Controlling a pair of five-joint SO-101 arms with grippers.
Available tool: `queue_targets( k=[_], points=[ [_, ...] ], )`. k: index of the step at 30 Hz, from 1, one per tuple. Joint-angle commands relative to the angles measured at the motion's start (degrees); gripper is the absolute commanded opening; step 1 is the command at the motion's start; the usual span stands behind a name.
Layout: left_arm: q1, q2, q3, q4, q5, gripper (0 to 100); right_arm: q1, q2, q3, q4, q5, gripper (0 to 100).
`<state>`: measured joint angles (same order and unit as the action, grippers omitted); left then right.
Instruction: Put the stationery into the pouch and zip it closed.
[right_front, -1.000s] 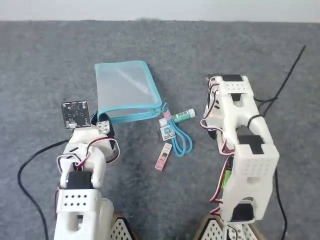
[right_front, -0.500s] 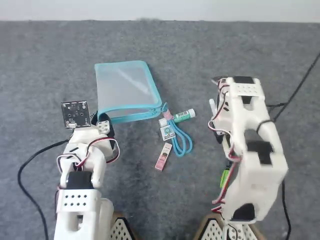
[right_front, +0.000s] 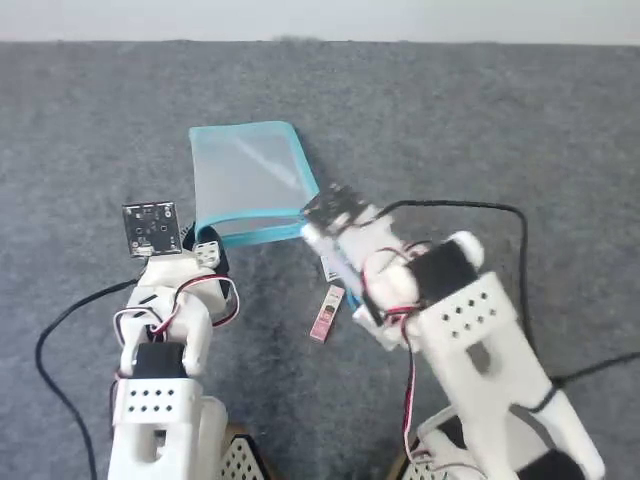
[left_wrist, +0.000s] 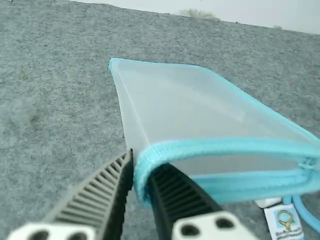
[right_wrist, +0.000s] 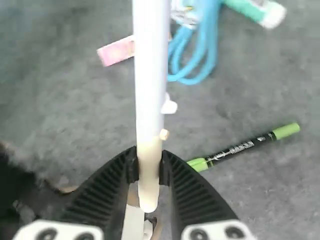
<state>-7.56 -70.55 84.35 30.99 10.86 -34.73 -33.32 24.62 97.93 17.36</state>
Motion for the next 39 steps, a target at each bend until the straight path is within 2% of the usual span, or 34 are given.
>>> queue_targets(
  k=[1, 4, 13, 26, 39],
  points=[
    [0.53, -0.09, -1.71, -2.02, 0.7, 1, -4.35, 3.38, -5.89, 3.03, 0.62, 0.7],
    [0.53, -0.18, -1.36, -2.11, 0.7, 1, -5.76, 12.18, -12.13, 4.26, 0.53, 0.7],
    [0.53, -0.18, -1.27, -2.11, 0.7, 1, -2.15, 36.97, -29.54, 4.97, -0.26, 0.7],
    [0.53, -0.18, -1.27, -2.11, 0.7, 1, -2.42, 43.38, -42.37, 4.97, -0.79, 0.6],
    [0.53, -0.18, -1.19, -2.11, 0.62, 1, -4.09, 60.7, -74.46, 4.79, -5.19, 3.2]
  ],
)
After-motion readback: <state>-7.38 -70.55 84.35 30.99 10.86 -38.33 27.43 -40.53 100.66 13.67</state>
